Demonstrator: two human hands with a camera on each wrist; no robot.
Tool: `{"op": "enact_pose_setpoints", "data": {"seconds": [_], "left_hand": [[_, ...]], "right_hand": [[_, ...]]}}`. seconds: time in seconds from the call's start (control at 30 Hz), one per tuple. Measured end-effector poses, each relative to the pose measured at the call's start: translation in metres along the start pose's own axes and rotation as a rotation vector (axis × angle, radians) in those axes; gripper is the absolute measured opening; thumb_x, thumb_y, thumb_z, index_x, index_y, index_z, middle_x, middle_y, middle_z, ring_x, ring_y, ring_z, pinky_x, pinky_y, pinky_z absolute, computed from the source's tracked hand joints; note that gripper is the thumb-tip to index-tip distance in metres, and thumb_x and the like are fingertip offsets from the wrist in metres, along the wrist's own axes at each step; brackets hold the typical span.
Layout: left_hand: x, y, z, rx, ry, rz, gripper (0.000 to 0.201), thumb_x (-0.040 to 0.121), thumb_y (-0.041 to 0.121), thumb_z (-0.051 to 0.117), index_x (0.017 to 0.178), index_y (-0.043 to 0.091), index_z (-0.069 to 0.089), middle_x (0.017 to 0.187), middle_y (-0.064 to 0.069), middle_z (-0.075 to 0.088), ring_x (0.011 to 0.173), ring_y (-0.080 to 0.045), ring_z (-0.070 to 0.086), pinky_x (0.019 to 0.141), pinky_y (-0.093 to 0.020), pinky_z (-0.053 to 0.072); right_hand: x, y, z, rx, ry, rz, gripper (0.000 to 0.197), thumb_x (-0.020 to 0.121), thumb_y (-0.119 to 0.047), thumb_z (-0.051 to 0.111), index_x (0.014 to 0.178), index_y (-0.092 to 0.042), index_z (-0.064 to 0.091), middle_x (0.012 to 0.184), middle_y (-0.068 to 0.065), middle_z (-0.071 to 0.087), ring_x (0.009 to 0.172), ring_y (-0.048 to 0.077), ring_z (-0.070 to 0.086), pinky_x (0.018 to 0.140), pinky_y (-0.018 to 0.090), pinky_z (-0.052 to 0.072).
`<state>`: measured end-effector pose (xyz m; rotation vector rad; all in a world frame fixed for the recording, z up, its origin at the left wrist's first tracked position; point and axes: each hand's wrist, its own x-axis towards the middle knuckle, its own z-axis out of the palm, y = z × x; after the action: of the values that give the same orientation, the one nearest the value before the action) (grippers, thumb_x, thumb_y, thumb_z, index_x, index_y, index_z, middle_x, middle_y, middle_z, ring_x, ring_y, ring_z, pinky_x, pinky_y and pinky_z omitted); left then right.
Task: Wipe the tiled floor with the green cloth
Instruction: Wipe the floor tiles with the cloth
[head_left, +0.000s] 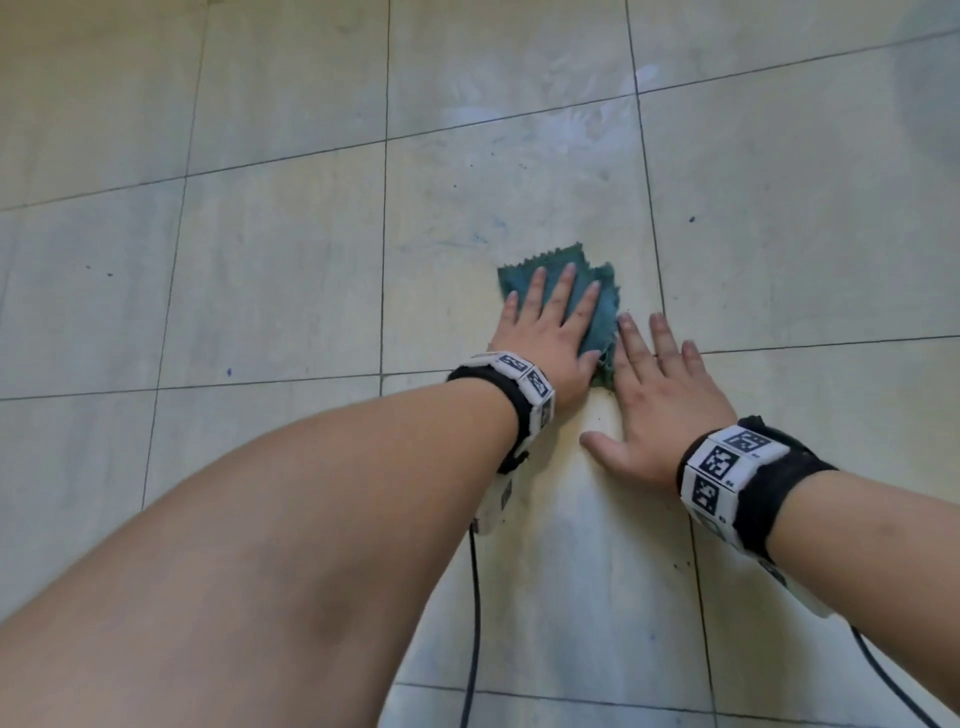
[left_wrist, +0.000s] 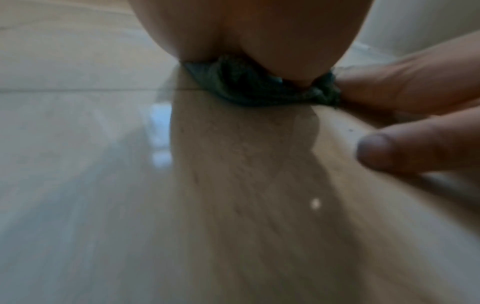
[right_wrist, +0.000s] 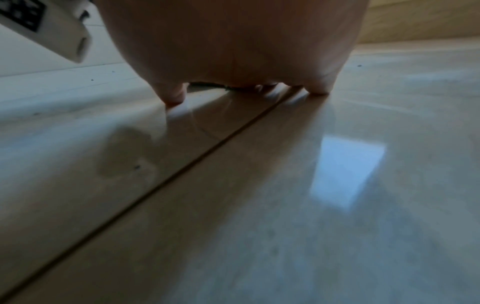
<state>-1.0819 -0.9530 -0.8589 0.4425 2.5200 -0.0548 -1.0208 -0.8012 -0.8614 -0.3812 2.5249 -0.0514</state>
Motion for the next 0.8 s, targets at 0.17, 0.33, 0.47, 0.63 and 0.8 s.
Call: {"op": "enact_pose_setpoints", "data": {"seconds": [0.17,0.33,0.47,0.63,0.8], "left_hand": [[0.039,-0.024,-0.028,0.045,0.025,0.084,0.073,0.1,0.053,0.028,0.156,0.031,-0.015,0.162,0.001,-0.025,0.149,-0.026,-0.022,0.122,-0.047,-0.008],[0.059,-0.057,-0.038,-0.064,0.128,-0.092,0.07,0.101,0.054,0.023,0.156,0.031,-0.011,0.164,0.0,-0.02,0.15,-0.026,-0.019,0.122,-0.047,-0.006],[0.035,-0.125,-0.028,-0.167,0.17,-0.396,0.067,0.103,0.051,0.023,0.157,0.028,-0.009,0.164,-0.003,-0.018,0.151,-0.028,-0.015,0.122,-0.046,-0.004],[0.005,-0.136,-0.019,-0.18,0.09,-0.468,0.071,0.102,0.052,0.028,0.157,0.027,-0.011,0.163,-0.006,-0.02,0.15,-0.032,-0.016,0.122,-0.051,-0.002],[0.027,-0.023,-0.027,-0.136,0.042,-0.188,0.077,0.099,0.058,0.031,0.156,0.031,-0.013,0.162,-0.003,-0.026,0.148,-0.032,-0.022,0.119,-0.053,-0.008]], "right_hand": [[0.01,0.0,-0.007,0.021,-0.009,0.02,0.119,0.077,-0.086,0.029,0.153,-0.012,-0.026,0.157,0.011,-0.037,0.146,0.037,-0.03,0.123,0.052,-0.003],[0.011,-0.002,-0.009,0.048,-0.021,0.024,0.116,0.075,-0.086,0.027,0.151,-0.02,-0.03,0.157,0.01,-0.038,0.144,0.037,-0.033,0.122,0.052,-0.006],[0.011,-0.003,-0.012,0.05,-0.042,0.023,0.116,0.077,-0.085,0.03,0.15,-0.021,-0.033,0.151,0.009,-0.045,0.143,0.037,-0.035,0.122,0.052,-0.008],[0.01,-0.005,-0.015,0.044,-0.04,0.017,0.114,0.079,-0.084,0.035,0.152,-0.023,-0.029,0.152,0.008,-0.042,0.144,0.038,-0.034,0.122,0.053,-0.007],[0.011,-0.005,-0.016,0.013,-0.037,0.01,0.114,0.078,-0.085,0.034,0.153,-0.023,-0.026,0.159,0.01,-0.035,0.145,0.04,-0.03,0.122,0.055,-0.004]]}}
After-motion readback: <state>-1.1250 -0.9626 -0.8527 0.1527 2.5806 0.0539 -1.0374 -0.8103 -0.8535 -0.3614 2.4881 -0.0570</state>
